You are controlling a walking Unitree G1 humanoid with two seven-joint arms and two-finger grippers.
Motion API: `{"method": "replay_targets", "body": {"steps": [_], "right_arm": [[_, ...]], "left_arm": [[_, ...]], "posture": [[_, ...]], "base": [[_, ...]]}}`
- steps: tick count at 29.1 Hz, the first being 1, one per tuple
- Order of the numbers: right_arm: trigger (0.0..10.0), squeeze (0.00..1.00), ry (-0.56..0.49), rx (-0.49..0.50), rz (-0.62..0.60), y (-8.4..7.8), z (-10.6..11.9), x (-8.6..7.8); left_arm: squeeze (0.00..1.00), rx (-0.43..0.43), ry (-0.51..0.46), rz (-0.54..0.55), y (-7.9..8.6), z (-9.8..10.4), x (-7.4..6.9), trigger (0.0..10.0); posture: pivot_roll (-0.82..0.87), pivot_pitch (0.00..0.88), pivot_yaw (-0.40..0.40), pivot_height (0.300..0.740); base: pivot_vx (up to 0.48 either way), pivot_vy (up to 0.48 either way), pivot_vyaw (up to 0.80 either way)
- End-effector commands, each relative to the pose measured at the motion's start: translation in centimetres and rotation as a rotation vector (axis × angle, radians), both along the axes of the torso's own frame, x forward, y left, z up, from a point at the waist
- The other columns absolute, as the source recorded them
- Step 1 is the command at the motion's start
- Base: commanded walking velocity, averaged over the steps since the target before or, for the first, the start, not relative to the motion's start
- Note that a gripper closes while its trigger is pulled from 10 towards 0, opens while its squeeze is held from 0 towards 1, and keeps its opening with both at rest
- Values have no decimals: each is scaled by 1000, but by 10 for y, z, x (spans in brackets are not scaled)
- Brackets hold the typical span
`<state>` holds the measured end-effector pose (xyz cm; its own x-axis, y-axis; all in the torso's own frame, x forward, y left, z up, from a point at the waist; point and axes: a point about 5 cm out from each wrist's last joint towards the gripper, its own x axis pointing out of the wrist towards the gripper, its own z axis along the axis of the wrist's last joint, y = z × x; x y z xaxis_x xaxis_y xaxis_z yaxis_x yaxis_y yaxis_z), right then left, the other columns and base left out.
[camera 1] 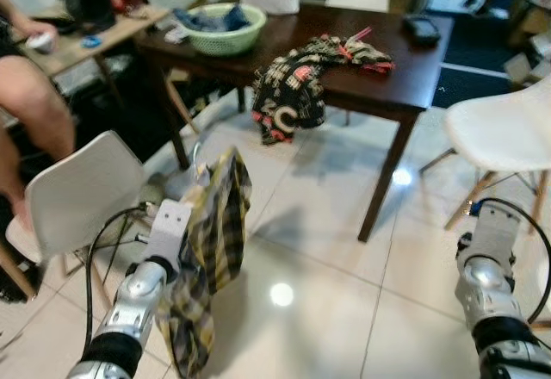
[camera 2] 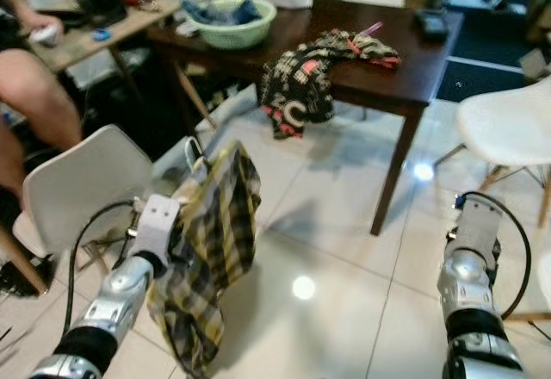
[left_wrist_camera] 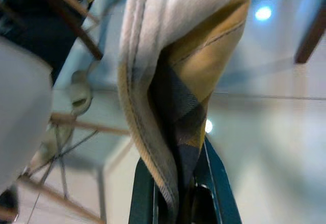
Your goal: Hang hanger
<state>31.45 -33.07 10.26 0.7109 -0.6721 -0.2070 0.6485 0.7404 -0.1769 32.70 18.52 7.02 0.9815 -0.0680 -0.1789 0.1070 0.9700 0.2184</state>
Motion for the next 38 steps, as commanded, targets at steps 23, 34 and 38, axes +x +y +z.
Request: {"method": "replay_targets", "body": {"steps": [23, 34, 38], "right_arm": [[10000, 0, 4, -333, 911, 53, 32, 14], [10000, 0, 74, -253, 1204, 47, 34, -10], [10000, 0, 139, -275, 1248, 41, 32, -17]], "left_arm": [[0, 5, -111, -392, 28, 95, 10, 10000], [0, 150, -40, -675, 46, 127, -17, 10000], [0, 146, -35, -639, 52, 131, -15, 10000]], "posture": [[-80, 115, 59, 740], [-71, 119, 53, 740], [-71, 119, 53, 740]], "base": [[0, 0, -537], [0, 0, 0], [0, 0, 0]]}}
